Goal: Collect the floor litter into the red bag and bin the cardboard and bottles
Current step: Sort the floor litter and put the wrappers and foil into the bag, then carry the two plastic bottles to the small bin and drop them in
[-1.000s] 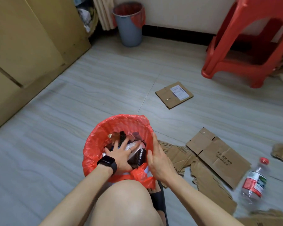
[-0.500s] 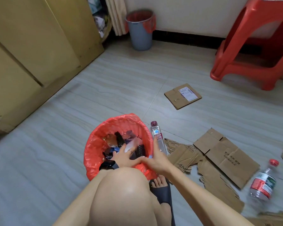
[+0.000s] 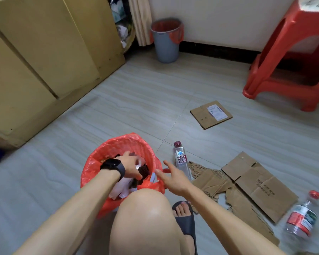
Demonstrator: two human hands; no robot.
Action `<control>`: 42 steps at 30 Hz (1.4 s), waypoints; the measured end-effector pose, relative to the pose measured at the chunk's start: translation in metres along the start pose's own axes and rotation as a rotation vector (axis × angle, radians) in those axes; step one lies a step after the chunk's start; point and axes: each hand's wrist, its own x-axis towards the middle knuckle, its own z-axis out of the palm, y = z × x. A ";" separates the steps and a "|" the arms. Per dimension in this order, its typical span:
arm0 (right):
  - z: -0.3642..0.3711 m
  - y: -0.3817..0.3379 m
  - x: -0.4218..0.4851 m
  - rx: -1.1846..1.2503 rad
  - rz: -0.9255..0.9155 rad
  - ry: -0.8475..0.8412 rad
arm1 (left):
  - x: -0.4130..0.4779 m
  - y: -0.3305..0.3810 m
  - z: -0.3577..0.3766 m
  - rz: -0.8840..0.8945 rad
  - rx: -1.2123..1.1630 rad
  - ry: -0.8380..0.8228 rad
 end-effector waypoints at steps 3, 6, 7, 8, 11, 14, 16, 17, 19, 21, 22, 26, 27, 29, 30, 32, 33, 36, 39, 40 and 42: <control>-0.038 0.013 -0.023 0.014 0.042 0.118 | -0.021 0.030 -0.052 0.111 0.156 0.188; -0.092 0.036 -0.053 0.066 0.109 0.294 | -0.022 0.090 -0.084 0.218 0.132 0.274; -0.109 0.047 -0.064 0.072 0.137 0.352 | -0.018 0.112 -0.089 0.294 0.064 0.285; -0.124 0.059 -0.073 0.066 0.162 0.413 | -0.014 0.132 -0.092 0.360 0.003 0.271; -0.164 0.117 -0.099 0.009 0.325 0.599 | 0.011 0.188 -0.087 0.469 0.003 0.227; -0.189 0.179 -0.121 -0.075 0.563 0.706 | 0.044 0.219 -0.062 0.456 0.022 0.186; -0.196 0.215 -0.134 -0.122 0.725 0.749 | 0.067 0.229 -0.033 0.405 0.015 0.148; -0.197 0.231 -0.138 -0.121 0.787 0.777 | 0.081 0.234 -0.015 0.371 0.017 0.119; -0.197 0.260 -0.141 -0.097 0.857 0.834 | 0.112 0.235 0.022 0.253 0.009 0.069; -0.197 0.283 -0.135 -0.081 0.886 0.837 | 0.141 0.234 0.056 0.084 -0.057 0.063; -0.196 0.299 -0.126 -0.073 0.894 0.833 | 0.156 0.236 0.073 -0.008 -0.131 0.071; -0.180 0.331 -0.107 -0.066 0.782 1.089 | 0.160 0.253 0.112 -0.181 -0.486 0.282; -0.174 0.340 -0.100 -0.067 0.760 1.123 | 0.161 0.257 0.122 -0.202 -0.504 0.364; -0.172 0.346 -0.094 -0.095 0.713 1.126 | 0.164 0.263 0.130 -0.233 -0.495 0.465; -0.176 0.351 -0.089 -0.098 0.725 1.093 | 0.172 0.267 0.131 -0.242 -0.492 0.451; -0.179 0.349 -0.088 -0.101 0.763 1.062 | 0.175 0.268 0.127 -0.244 -0.456 0.436; -0.180 0.347 -0.090 -0.120 0.765 1.041 | 0.175 0.268 0.124 -0.227 -0.421 0.433; -0.186 0.344 -0.088 -0.150 0.815 0.918 | 0.181 0.270 0.114 -0.203 -0.357 0.376; -0.198 0.333 -0.087 -0.174 0.906 0.679 | 0.183 0.270 0.101 -0.189 -0.281 0.243; -0.204 0.330 -0.087 -0.169 0.933 0.602 | 0.183 0.271 0.095 -0.205 -0.266 0.156; -0.224 0.319 -0.086 -0.166 1.005 0.430 | 0.184 0.271 0.072 -0.283 -0.278 0.015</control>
